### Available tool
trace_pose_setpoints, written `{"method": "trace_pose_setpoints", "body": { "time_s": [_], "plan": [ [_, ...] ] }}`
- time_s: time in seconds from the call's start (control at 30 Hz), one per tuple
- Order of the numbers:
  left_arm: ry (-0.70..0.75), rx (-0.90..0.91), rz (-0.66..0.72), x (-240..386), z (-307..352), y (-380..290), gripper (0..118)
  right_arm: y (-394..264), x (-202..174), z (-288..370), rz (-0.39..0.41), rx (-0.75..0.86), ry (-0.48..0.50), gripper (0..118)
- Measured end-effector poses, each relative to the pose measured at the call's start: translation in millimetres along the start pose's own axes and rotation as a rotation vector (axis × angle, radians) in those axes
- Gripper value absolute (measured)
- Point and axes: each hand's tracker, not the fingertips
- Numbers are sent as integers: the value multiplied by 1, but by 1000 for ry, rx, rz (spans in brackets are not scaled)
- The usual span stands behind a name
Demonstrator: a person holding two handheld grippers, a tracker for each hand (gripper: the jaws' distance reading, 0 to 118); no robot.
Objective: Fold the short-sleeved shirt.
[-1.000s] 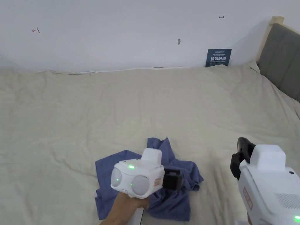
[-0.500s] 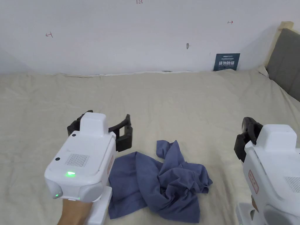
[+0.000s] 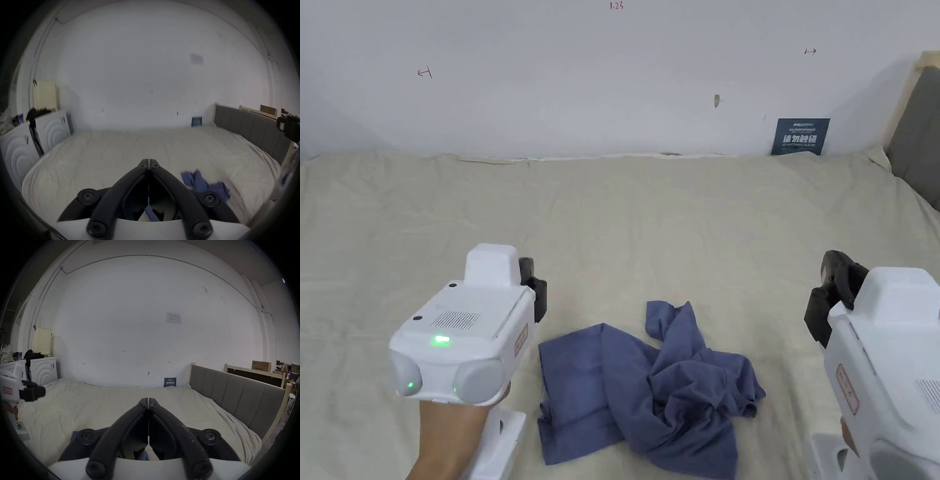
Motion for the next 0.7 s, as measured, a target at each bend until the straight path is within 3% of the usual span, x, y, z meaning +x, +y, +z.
{"method": "trace_pose_setpoints", "body": {
  "time_s": [0.1,0.3,0.5,0.53,0.57,0.67,0.7],
  "plan": [
    [-108,-155,98,-5,-15,-19,0,-4,1,-1,-1,-10,0,2],
    [-107,-423,101,4,-41,-78,0,-13,6,-2,-10,-32,-4,2],
    [-102,-556,86,9,-63,-132,0,-21,10,-5,-9,-55,-10,2],
    [-103,-573,96,9,-65,-137,5,-23,11,-5,-10,-59,-12,2],
    [-90,-590,97,10,-67,-141,24,-25,11,-6,-9,-65,-15,2],
    [-78,-599,136,12,-74,-150,109,-29,13,-7,-11,-82,-17,2],
    [-77,-602,147,14,-74,-153,114,-30,14,-8,-10,-87,-18,2]
  ]
}}
